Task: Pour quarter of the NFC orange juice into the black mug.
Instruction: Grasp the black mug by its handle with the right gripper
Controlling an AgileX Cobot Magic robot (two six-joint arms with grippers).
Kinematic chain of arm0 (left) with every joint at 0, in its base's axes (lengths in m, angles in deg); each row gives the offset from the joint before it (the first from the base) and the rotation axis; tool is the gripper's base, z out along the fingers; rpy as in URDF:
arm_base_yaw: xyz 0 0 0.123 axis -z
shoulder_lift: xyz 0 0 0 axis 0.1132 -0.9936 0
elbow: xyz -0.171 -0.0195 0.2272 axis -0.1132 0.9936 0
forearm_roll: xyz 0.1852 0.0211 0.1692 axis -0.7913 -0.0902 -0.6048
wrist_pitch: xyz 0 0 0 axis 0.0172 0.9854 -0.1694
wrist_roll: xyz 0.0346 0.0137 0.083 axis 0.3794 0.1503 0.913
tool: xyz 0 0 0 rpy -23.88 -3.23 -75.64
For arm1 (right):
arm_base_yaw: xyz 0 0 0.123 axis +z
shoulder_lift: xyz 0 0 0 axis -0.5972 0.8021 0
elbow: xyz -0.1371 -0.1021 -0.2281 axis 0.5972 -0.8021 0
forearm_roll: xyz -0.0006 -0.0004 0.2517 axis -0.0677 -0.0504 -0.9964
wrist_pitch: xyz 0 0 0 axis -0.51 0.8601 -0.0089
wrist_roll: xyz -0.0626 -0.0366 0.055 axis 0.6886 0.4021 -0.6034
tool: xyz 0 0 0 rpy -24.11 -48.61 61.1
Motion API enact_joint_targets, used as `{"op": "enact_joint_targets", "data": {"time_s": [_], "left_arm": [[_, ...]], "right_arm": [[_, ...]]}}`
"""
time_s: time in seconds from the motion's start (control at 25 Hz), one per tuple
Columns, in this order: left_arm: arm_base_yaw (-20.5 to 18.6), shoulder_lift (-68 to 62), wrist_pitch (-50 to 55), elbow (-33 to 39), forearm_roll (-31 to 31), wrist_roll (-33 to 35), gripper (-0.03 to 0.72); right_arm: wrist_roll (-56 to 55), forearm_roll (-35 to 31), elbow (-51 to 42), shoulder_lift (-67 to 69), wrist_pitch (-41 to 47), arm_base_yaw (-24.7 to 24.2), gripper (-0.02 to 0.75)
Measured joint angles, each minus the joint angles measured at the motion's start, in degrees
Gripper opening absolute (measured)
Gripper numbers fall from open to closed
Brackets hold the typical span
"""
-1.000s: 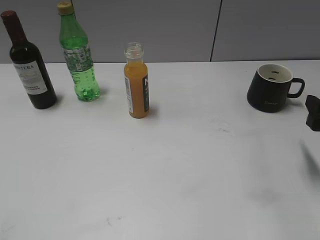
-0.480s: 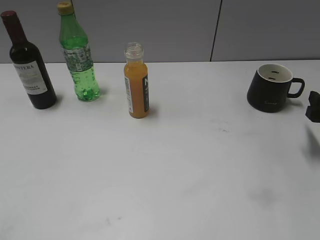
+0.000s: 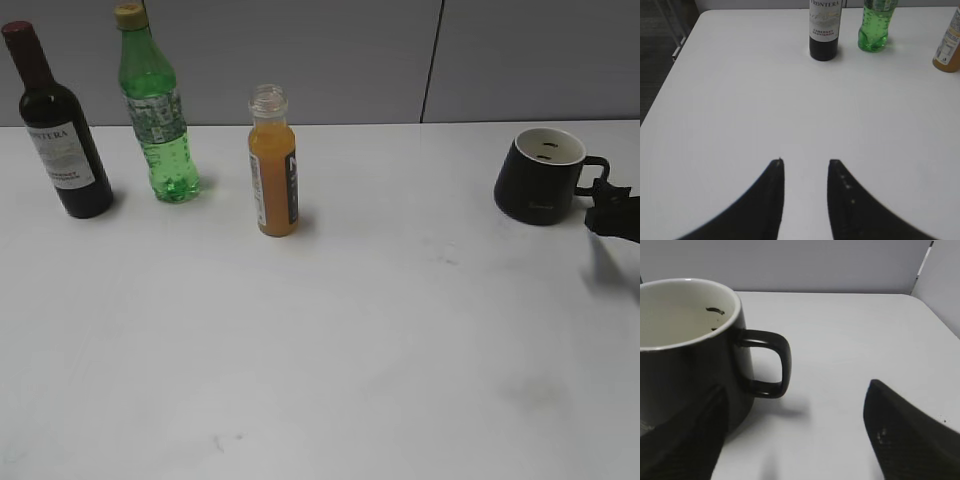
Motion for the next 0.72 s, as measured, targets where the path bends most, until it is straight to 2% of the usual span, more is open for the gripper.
{"op": "enact_joint_targets", "data": {"time_s": [0.72], "left_arm": [[0.0,0.0,0.0,0.0,0.0,0.0,0.239]], "right_arm": [[0.5,4.6,10.5,8.3,-0.2,-2.4,0.615]]}}
